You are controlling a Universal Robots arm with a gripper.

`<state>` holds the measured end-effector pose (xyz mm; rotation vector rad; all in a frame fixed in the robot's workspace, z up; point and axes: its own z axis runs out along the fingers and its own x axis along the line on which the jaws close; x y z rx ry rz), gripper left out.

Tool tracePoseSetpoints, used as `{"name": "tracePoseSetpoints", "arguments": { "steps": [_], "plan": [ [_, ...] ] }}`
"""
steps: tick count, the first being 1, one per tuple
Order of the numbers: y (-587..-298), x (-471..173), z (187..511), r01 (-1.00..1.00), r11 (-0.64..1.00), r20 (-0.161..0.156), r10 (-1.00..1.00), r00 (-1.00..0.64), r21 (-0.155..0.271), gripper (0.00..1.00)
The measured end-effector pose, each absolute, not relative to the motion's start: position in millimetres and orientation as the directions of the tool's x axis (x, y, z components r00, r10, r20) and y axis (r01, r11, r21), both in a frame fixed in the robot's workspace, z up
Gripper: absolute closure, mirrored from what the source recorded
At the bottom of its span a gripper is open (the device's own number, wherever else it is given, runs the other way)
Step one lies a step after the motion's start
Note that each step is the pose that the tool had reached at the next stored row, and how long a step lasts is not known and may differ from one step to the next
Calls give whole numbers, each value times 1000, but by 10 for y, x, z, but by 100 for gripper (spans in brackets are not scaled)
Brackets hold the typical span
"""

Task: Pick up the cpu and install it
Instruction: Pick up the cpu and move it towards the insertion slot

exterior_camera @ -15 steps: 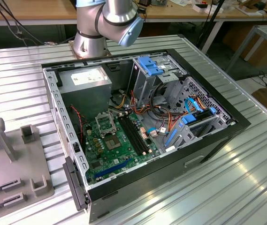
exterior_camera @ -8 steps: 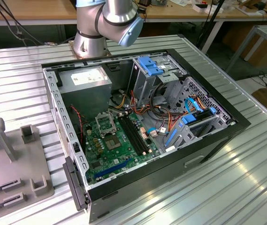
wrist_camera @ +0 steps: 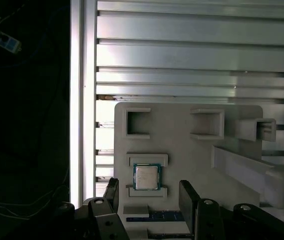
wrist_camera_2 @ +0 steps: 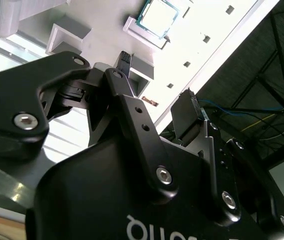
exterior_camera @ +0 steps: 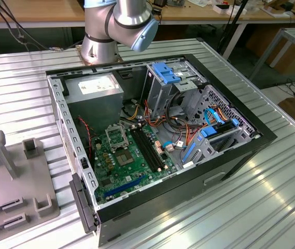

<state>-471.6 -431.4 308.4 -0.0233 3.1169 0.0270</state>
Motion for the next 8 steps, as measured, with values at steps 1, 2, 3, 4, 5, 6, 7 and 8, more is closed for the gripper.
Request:
{"name": "tracePoseSetpoints", "arguments": {
  "steps": [1,2,3,4,5,6,7,8],
  "plan": [
    [-4314,-4716,3082,-15,1000,-25,-15,-1000,17,40],
    [-4314,-4716,3081,-15,1000,-25,-15,-1000,17,40],
    [-4315,-4716,3081,-15,1000,-25,-15,-1000,17,40],
    [-4317,-4716,3081,-15,1000,-25,-15,-1000,17,40],
    [-4322,-4716,3080,-15,1000,-25,-15,-1000,17,40],
    [-4325,-4716,3080,-15,1000,-25,-15,-1000,17,40],
    [-4328,-4716,3079,-15,1000,-25,-15,-1000,17,40],
    [-4330,-4716,3079,-15,1000,-25,-15,-1000,17,40]
  ]
}}
